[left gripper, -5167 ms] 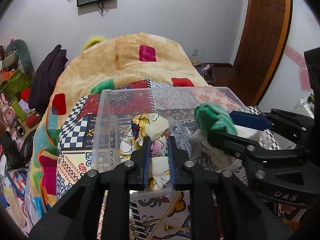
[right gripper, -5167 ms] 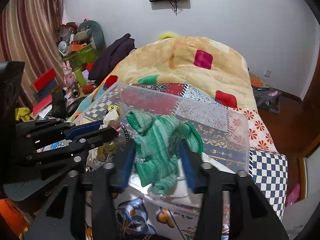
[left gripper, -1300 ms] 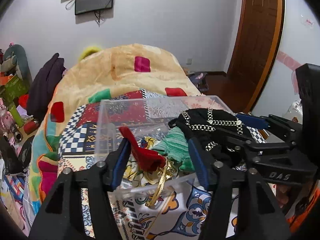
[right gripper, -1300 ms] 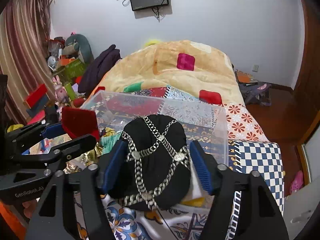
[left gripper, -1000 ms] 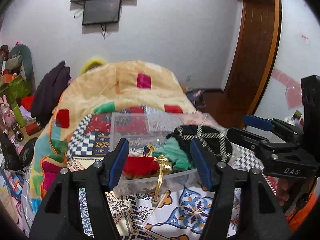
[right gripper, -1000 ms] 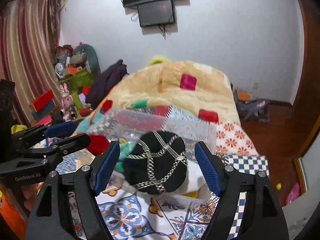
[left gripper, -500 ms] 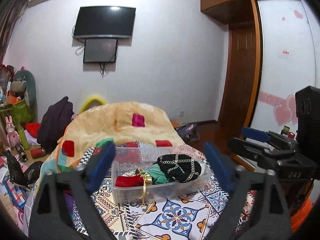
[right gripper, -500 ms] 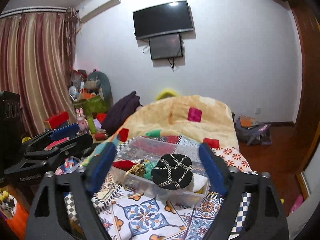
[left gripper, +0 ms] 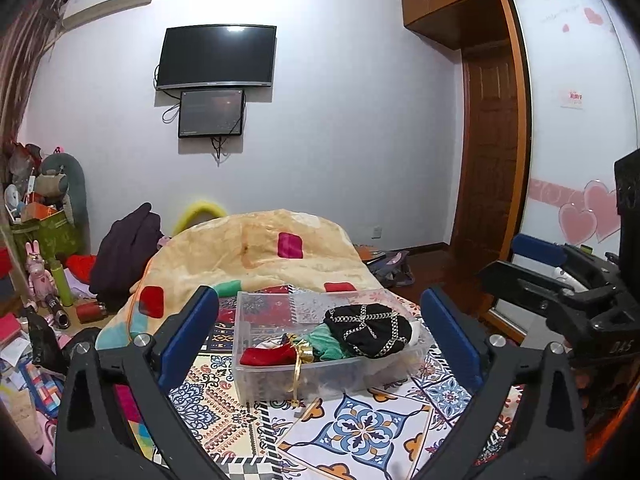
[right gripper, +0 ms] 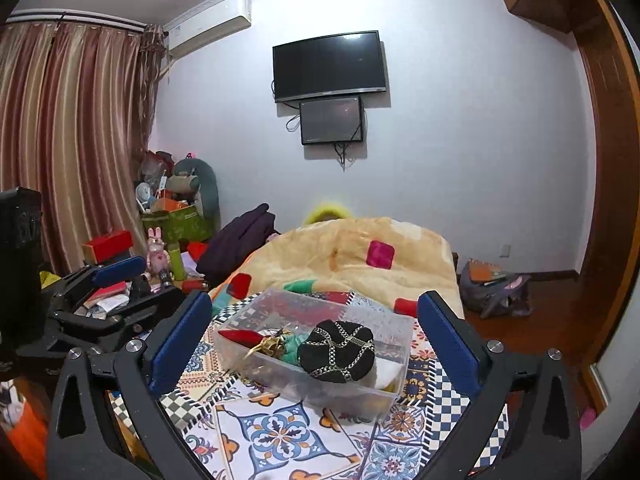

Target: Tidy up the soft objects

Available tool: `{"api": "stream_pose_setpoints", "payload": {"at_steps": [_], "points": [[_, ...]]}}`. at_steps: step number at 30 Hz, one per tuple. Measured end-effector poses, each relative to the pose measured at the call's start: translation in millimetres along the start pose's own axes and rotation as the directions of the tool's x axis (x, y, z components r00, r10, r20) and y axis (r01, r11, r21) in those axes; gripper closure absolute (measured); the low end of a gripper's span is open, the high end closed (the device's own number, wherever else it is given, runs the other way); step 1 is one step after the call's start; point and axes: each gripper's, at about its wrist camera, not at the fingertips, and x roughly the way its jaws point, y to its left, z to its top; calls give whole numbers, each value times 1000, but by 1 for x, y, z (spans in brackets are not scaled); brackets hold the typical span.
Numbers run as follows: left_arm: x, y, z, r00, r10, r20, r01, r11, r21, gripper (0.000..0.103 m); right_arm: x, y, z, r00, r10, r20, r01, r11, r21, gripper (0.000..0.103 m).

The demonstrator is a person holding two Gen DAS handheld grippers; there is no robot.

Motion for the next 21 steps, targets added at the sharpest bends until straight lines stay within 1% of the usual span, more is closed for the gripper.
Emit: {"api": "stream_pose_setpoints", "payload": {"at_steps": [6, 21], "points": [[0, 0, -3, 1000, 7, -2, -7, 1000, -2, 0, -2, 3, -4, 1000, -7, 9, 7, 1000, -17, 0], [-1, 1, -3, 1000, 12, 2, -12, 1000, -6, 0, -5, 1, -6, 1000, -2, 10, 2, 1000, -1, 0]]}}
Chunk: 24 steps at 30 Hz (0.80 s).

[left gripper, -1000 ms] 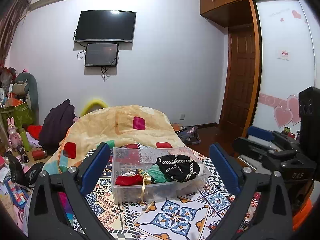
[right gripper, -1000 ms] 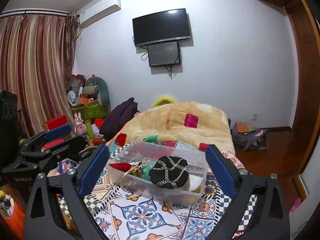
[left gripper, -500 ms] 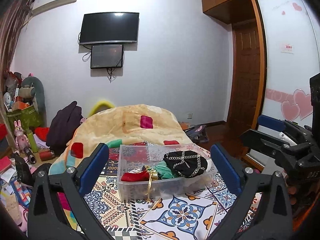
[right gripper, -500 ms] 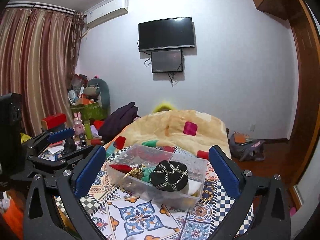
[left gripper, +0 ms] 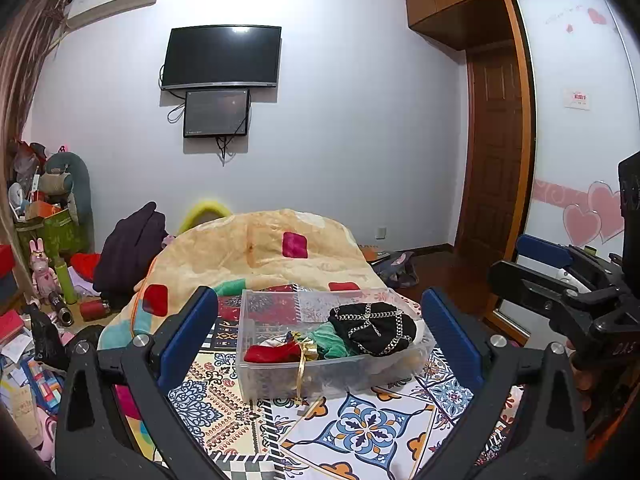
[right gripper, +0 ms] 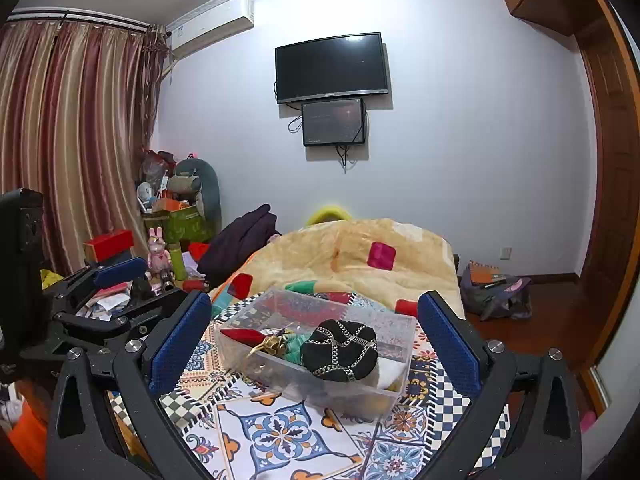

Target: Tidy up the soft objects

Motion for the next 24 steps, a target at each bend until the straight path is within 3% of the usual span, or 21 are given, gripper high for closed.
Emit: {"api": "stream_pose_setpoints", "payload": {"at_steps": [24], "points": [[-1, 8, 3, 1000, -11, -3, 11, 999, -44, 0, 1, 0, -2, 999, 32, -17, -32, 999, 21, 0]]}}
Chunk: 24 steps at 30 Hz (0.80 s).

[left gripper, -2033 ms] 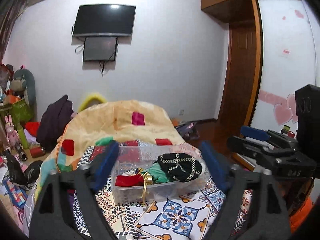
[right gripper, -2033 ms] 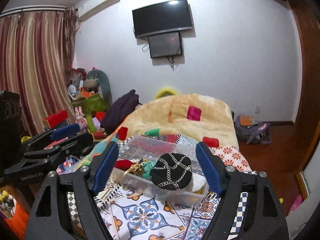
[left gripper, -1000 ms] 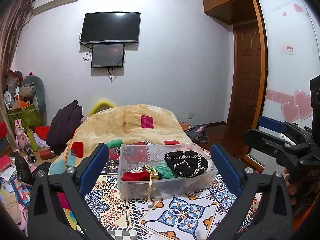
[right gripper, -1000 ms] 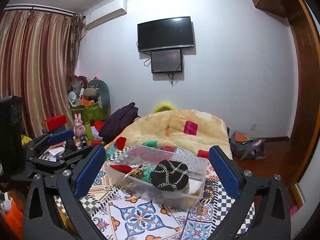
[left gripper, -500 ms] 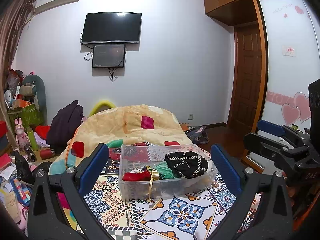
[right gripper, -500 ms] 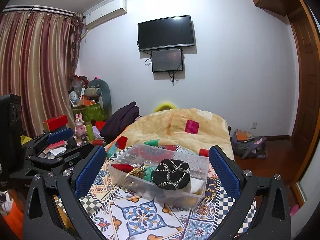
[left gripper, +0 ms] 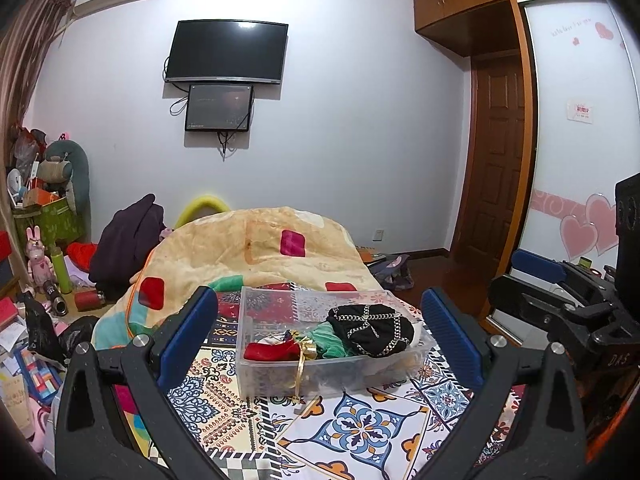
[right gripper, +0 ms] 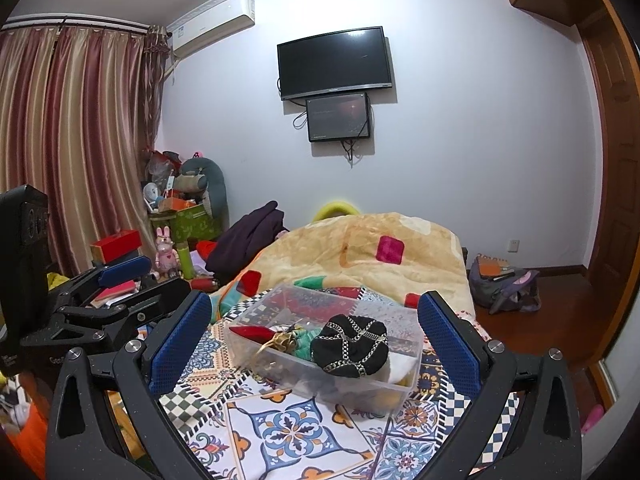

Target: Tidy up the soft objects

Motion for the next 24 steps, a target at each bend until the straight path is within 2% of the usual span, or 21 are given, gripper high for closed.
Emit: {"api": "stream_pose_setpoints", "payload": {"at_steps": [24], "points": [[2, -3, -2, 1000, -5, -15, 5, 1000, 2, 0, 1, 0, 0, 1000, -8, -5, 8, 1000, 9, 0]]}}
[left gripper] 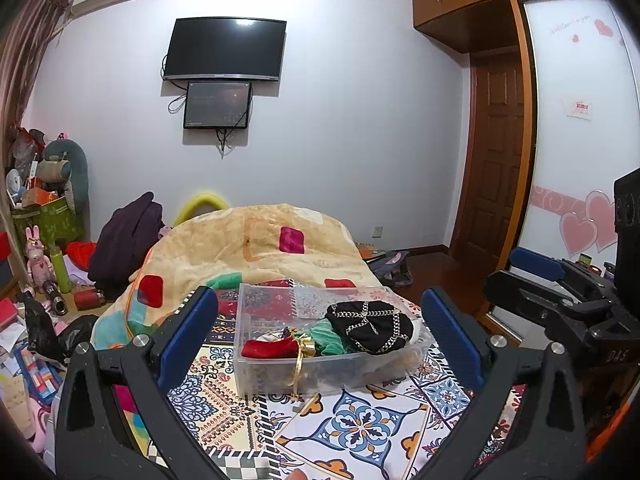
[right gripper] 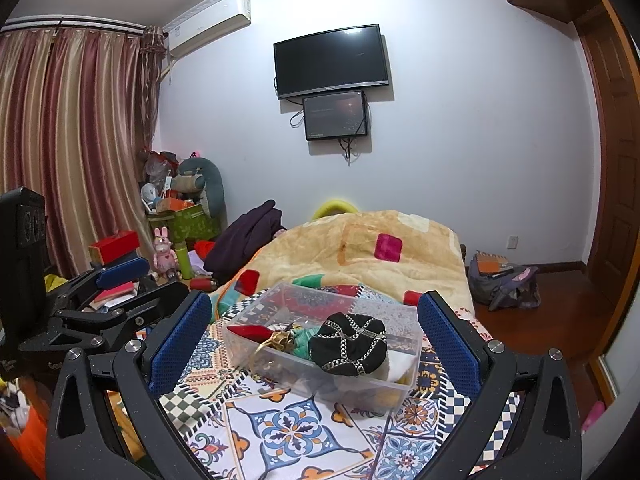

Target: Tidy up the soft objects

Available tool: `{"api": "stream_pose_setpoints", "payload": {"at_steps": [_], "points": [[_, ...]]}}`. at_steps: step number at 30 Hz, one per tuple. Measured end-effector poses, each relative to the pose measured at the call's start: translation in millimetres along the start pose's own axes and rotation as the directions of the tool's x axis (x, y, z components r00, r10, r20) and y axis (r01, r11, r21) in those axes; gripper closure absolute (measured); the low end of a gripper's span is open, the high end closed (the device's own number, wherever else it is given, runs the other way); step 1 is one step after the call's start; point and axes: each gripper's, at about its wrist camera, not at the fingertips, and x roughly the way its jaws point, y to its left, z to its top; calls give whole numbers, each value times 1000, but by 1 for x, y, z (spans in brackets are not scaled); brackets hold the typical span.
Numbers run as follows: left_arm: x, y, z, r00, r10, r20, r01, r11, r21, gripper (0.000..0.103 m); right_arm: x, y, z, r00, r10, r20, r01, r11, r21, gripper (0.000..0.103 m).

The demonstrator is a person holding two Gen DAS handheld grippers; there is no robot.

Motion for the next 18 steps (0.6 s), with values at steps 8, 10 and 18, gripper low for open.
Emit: {"api": "stream_pose_setpoints", "payload": {"at_steps": [8, 10, 18], "points": [[-1, -3, -1, 1000, -14, -2, 14, 1000, 4, 0, 1, -1, 0, 1000, -3, -7, 4, 1000, 13, 0], [-1, -4, -1, 1000, -14, -1, 14, 1000, 7, 0, 1, 0, 0, 1000, -2, -9, 2, 1000, 15, 0], [-3, -6, -1, 1000, -6, 4, 6, 1000, 15, 0, 1, 0, -1, 1000, -1, -11, 1, 1000, 16, 0]]}}
